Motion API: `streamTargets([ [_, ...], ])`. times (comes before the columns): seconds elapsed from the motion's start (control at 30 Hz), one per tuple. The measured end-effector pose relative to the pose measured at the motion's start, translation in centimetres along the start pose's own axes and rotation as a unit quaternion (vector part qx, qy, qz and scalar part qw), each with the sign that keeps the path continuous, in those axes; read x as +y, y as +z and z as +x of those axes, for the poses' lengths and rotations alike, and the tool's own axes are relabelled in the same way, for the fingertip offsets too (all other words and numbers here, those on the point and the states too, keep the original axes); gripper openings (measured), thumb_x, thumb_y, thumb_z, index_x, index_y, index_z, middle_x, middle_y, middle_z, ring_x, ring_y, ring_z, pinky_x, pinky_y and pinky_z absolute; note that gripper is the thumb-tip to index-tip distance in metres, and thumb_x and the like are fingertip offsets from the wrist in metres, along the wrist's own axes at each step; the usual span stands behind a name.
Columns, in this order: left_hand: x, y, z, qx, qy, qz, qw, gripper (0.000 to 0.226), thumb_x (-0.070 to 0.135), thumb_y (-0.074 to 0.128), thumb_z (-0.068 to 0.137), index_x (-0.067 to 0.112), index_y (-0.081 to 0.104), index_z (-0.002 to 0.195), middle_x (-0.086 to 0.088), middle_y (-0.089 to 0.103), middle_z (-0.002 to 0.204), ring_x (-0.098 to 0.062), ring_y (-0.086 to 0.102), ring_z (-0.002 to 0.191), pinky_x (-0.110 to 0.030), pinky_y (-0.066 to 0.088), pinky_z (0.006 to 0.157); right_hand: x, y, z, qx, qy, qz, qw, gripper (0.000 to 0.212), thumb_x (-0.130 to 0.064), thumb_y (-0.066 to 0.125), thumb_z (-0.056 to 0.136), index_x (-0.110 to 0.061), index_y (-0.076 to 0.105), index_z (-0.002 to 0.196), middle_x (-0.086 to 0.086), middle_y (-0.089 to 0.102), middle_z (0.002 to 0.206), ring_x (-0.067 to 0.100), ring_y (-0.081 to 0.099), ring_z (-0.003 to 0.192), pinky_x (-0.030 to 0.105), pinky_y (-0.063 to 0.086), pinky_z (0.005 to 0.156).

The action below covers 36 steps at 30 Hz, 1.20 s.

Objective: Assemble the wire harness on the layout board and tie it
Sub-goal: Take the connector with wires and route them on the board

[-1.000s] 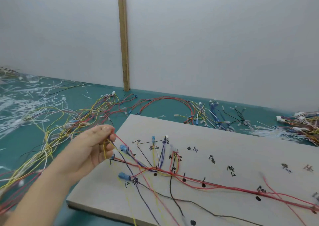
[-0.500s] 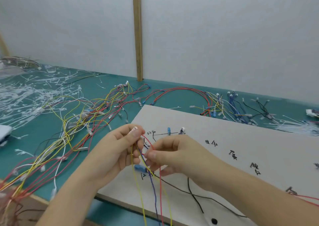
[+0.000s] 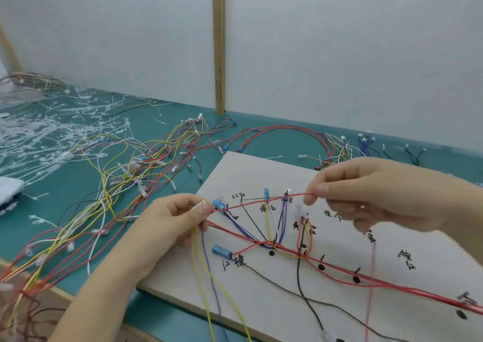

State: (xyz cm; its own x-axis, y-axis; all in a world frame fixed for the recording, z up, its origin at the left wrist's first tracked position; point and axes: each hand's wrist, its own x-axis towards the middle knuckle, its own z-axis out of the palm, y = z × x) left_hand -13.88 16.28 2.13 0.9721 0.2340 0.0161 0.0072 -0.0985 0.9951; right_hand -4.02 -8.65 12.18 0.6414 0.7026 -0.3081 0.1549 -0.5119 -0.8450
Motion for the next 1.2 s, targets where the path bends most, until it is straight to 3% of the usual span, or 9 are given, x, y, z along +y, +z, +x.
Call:
streamTargets([
  [0.17, -0.3, 0.0, 0.6, 0.062, 0.011, 0.03, 0.998, 0.01, 0.022, 0.066, 0.078, 0.017, 0.072, 0.071, 0.006, 0.055, 0.055, -0.006, 0.05, 0.047, -0.017, 0.045, 0.044, 0.0, -1.6, -0.4, 0.057, -0.035, -0.244, 0.967, 0.026, -0.055, 0.055, 0.067, -0.042, 0.069, 0.084, -0.009, 0.043, 0.049, 0.016, 0.038, 0.052, 0.03, 0.035, 0.051],
  [0.33, -1.2, -0.7, 0.6, 0.12, -0.013, 0.089, 0.989, 0.01, 0.009, 0.063, 0.084, 0.015, 0.071, 0.081, 0.004, 0.056, 0.051, -0.005, 0.051, 0.043, -0.02, 0.052, 0.047, 0.1, -3.1, -0.9, 0.108, -0.027, -0.161, 0.981, 0.011, -0.033, 0.06, 0.079, -0.032, 0.071, 0.077, -0.008, 0.039, 0.045, 0.007, 0.034, 0.04, 0.016, 0.034, 0.041],
  [0.43, -1.1, -0.6, 0.4, 0.126, 0.002, 0.123, 0.984, 0.02, 0.004, 0.065, 0.082, 0.024, 0.068, 0.084, 0.002, 0.055, 0.064, -0.006, 0.051, 0.043, -0.02, 0.05, 0.046, 1.2, -2.4, -0.6, 0.161, -0.057, -0.21, 0.963, 0.013, -0.033, 0.058, 0.08, -0.04, 0.068, 0.074, -0.008, 0.041, 0.046, 0.008, 0.031, 0.041, 0.015, 0.027, 0.04],
  [0.57, -1.0, -0.5, 0.4, 0.157, 0.04, 0.303, 0.939, 0.023, 0.02, 0.073, 0.075, 0.04, 0.064, 0.07, 0.01, 0.061, 0.066, -0.002, 0.049, 0.052, -0.017, 0.036, 0.055, 1.6, -1.2, -0.2, 0.213, -0.069, -0.286, 0.932, 0.019, -0.026, 0.057, 0.085, -0.036, 0.063, 0.07, -0.014, 0.048, 0.044, 0.003, 0.041, 0.041, 0.01, 0.036, 0.048],
  [0.63, -1.0, -0.3, 0.3, 0.162, 0.035, 0.302, 0.939, 0.023, 0.021, 0.074, 0.074, 0.042, 0.064, 0.07, 0.011, 0.062, 0.065, 0.004, 0.052, 0.053, -0.011, 0.035, 0.054, 1.8, -0.9, 0.0, 0.216, -0.057, -0.303, 0.926, 0.019, -0.025, 0.056, 0.086, -0.036, 0.062, 0.071, -0.013, 0.049, 0.045, 0.0, 0.043, 0.043, 0.01, 0.036, 0.051],
  [0.73, -1.0, -0.5, 0.1, 0.149, 0.012, 0.278, 0.949, 0.019, 0.018, 0.072, 0.077, 0.036, 0.07, 0.082, 0.009, 0.067, 0.066, -0.001, 0.058, 0.054, -0.019, 0.044, 0.062, 2.3, -0.8, 0.3, 0.214, -0.042, -0.306, 0.927, 0.02, -0.024, 0.056, 0.086, -0.036, 0.063, 0.071, -0.009, 0.049, 0.047, -0.002, 0.044, 0.045, 0.008, 0.037, 0.052],
  [0.9, -0.9, -1.0, 0.1, 0.106, -0.005, 0.297, 0.949, 0.026, 0.011, 0.065, 0.083, 0.035, 0.068, 0.093, 0.009, 0.065, 0.061, 0.005, 0.06, 0.053, -0.011, 0.04, 0.058, 2.5, -1.0, 0.3, 0.137, 0.005, -0.296, 0.945, 0.02, -0.022, 0.056, 0.084, -0.033, 0.064, 0.07, -0.015, 0.059, 0.055, 0.001, 0.048, 0.043, 0.012, 0.04, 0.046],
  [1.03, -1.0, -0.9, 0.2, 0.121, 0.004, 0.323, 0.938, 0.022, 0.013, 0.067, 0.082, 0.029, 0.07, 0.097, 0.011, 0.062, 0.061, 0.007, 0.059, 0.056, -0.006, 0.036, 0.054, 1.5, 0.9, 0.7, -0.039, 0.049, -0.065, 0.996, 0.013, -0.018, 0.056, 0.082, -0.025, 0.063, 0.089, 0.003, 0.07, 0.08, 0.017, 0.062, 0.054, 0.024, 0.051, 0.051],
  [1.2, -1.3, -0.4, 0.0, 0.144, 0.031, 0.366, 0.919, 0.024, 0.02, 0.07, 0.079, 0.029, 0.07, 0.102, 0.013, 0.059, 0.072, 0.003, 0.052, 0.066, -0.005, 0.033, 0.057, 0.2, 6.0, 4.6, -0.086, 0.013, 0.019, 0.996, 0.025, -0.015, 0.057, 0.088, -0.024, 0.053, 0.111, 0.006, 0.061, 0.104, 0.019, 0.067, 0.06, 0.024, 0.055, 0.057],
])
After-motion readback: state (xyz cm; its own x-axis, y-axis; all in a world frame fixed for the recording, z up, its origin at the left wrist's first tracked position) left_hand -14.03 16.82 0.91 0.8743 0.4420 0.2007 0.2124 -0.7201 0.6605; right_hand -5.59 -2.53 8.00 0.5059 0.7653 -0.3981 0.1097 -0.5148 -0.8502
